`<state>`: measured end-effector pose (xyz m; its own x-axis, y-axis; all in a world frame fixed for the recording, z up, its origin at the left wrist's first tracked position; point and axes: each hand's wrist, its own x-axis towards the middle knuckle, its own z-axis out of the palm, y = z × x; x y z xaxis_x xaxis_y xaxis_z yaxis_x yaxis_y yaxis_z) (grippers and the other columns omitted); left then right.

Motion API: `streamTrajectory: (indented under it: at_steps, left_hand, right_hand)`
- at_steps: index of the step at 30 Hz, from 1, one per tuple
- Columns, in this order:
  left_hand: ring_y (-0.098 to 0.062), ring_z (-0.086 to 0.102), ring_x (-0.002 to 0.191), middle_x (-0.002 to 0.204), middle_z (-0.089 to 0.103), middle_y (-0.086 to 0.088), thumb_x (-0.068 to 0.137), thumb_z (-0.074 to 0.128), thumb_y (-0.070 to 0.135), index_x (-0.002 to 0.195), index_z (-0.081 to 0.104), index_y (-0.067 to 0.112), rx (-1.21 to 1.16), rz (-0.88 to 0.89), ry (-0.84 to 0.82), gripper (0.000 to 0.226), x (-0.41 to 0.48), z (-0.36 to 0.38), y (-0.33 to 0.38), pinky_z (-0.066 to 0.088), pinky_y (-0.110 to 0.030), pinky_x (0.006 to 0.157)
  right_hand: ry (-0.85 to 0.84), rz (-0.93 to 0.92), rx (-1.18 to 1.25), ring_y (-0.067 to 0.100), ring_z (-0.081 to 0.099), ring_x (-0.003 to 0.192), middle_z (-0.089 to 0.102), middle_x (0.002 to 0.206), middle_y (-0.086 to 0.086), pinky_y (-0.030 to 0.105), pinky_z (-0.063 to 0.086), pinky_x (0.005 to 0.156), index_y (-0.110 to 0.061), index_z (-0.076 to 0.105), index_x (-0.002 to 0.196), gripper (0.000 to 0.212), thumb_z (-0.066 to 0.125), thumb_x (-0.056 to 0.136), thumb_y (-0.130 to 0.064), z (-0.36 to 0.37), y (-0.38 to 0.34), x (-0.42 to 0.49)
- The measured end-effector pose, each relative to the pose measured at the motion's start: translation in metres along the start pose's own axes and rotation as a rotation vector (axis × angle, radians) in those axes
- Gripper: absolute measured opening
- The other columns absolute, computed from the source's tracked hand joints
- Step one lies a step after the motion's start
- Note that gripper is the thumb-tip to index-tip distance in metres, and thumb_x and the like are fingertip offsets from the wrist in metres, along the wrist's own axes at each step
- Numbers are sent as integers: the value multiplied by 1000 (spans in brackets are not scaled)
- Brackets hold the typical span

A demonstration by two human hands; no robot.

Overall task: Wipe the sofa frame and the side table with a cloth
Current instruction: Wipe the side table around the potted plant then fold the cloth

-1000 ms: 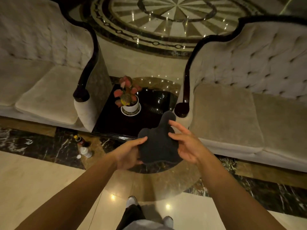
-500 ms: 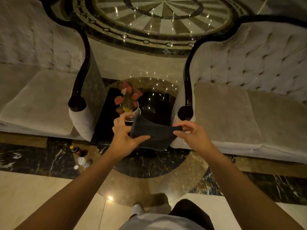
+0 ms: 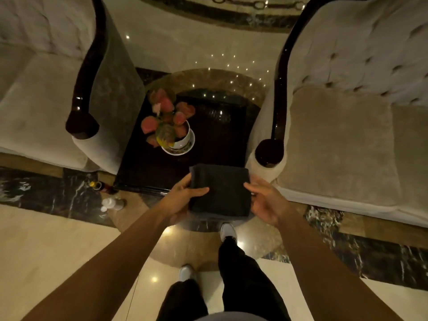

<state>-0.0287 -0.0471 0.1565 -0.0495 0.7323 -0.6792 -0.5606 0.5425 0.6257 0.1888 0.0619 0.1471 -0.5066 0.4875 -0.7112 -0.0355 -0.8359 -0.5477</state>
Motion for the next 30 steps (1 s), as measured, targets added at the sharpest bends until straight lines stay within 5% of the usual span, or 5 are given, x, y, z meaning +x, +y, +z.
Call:
streamTrajectory:
  at_steps: [9,16,20,24,30]
  left_hand:
    - [-35,57,118,128,62,-11,79,57,-21,139,52,22,75,-120,395,74,185,-54,-92,50,-52,97]
    - [-17,61,110,119,64,8,80,62,-19,142,45,33,192,8,429,83,284,-104,-133,54,-36,88]
    - [-17,61,112,119,65,6,73,71,-15,144,44,29,361,12,382,88,302,-123,-136,55,-37,90]
    - [-9,55,106,119,62,10,73,79,0,143,45,31,677,69,414,84,297,-125,-135,49,-26,90]
    - [-31,53,106,123,51,-12,66,86,14,147,33,30,1070,85,440,98,274,-125,-134,46,-41,94]
  right_hand:
    - [225,204,-169,37,66,110,64,126,16,54,56,92,-11,58,129,44,63,89,8,-79,55,187]
    - [315,77,-255,22,68,100,67,119,6,35,61,68,-24,58,120,40,63,92,5,-107,103,293]
    - [347,-25,-703,24,68,98,64,112,1,44,58,85,-24,46,138,71,79,79,0,-110,131,310]
    - [410,-128,-969,10,60,86,56,85,-17,20,50,77,-21,43,144,79,82,77,-6,-107,142,302]
    - [534,-53,-1091,33,65,100,68,104,18,38,51,89,-7,52,133,51,74,87,-14,-99,153,269]
